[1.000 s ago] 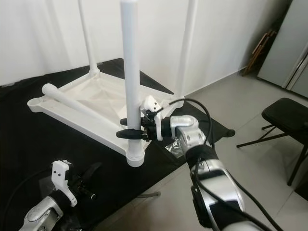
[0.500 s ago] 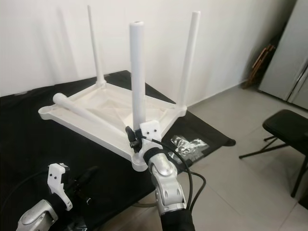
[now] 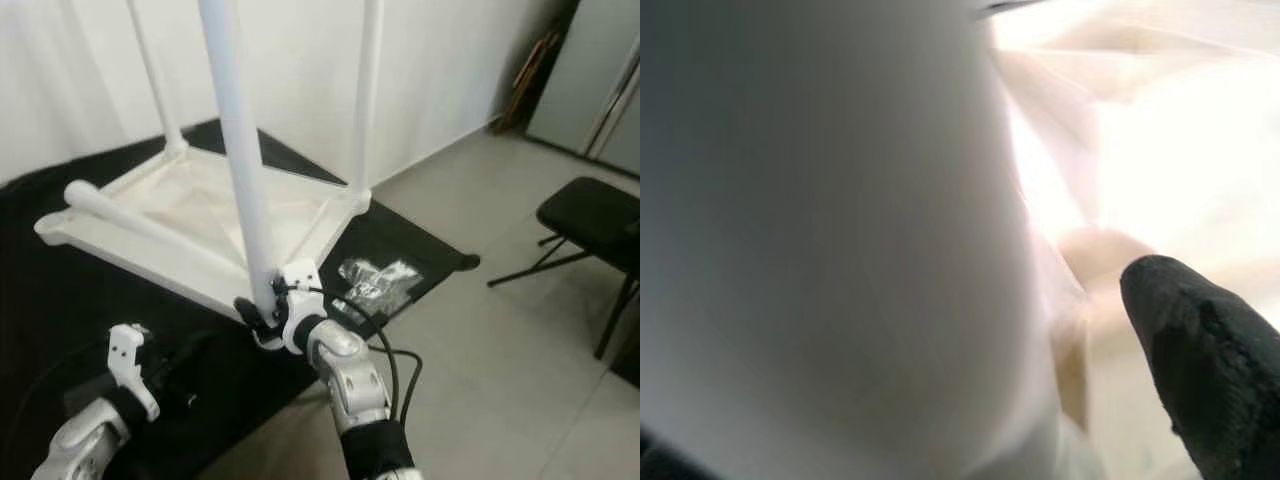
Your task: Building children table
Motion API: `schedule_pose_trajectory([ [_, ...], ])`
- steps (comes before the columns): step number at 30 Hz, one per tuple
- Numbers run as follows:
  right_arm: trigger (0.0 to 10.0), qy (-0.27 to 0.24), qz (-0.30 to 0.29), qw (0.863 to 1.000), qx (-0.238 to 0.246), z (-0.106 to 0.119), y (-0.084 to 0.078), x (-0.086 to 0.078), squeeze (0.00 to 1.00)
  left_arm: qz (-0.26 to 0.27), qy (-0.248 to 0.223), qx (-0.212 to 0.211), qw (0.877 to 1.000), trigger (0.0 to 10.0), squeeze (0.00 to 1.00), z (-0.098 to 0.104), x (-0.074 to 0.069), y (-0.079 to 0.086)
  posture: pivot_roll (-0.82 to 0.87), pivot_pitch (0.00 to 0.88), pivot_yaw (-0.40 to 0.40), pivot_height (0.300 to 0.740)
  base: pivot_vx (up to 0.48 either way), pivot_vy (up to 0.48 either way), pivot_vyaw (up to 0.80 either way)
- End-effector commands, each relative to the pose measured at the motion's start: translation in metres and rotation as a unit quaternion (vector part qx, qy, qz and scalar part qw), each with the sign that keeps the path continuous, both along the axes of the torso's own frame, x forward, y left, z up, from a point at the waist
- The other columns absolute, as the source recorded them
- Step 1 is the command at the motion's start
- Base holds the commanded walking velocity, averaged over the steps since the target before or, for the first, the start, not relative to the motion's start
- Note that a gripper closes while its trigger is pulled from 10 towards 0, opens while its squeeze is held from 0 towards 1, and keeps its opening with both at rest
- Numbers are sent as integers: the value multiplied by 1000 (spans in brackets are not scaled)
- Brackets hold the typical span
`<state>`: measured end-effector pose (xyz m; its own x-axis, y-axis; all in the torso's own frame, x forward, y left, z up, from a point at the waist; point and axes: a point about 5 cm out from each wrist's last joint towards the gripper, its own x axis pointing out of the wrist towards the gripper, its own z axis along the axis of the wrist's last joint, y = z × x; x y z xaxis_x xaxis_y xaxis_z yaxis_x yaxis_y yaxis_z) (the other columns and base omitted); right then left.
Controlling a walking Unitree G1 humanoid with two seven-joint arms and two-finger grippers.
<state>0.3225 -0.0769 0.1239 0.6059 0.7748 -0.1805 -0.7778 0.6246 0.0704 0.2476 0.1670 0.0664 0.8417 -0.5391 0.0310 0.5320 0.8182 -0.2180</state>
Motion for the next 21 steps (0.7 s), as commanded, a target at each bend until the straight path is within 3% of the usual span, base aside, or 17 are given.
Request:
schedule_pose_trajectory([
  [1, 10000, -29, 48, 998, 22, 12, 4, 1, 490, 4, 17, -2, 1000, 10000, 0, -7, -4, 2, 20, 0, 9, 740, 0, 0, 0],
  [2, 10000, -48, 82, 995, 8, 19, -3, 7, 0, 4, 17, -3, 1000, 10000, 0, -7, -3, 1, 24, 0, 4, 740, 0, 0, 0],
  [11, 10000, -53, 189, 980, -29, 47, -19, 32, 0, 7, 14, -5, 1000, 10000, 0, -8, -4, 0, 50, 0, -9, 740, 0, 0, 0],
  [12, 5490, -49, 195, 979, -25, 49, -19, 33, 0, 8, 14, -4, 1000, 10000, 0, -8, -4, 1, 50, 0, -9, 740, 0, 0, 0],
  [13, 0, -45, 196, 979, -26, 50, -20, 35, 0, 9, 13, -4, 1000, 10000, 0, -8, -5, 1, 62, 0, -15, 740, 0, 0, 0],
  [21, 0, -29, 211, 976, -43, 42, -31, 38, 0, 1, -4, -13, 1000, 10000, 0, -5, -12, 2, 64, 0, -17, 740, 0, 0, 0],
])
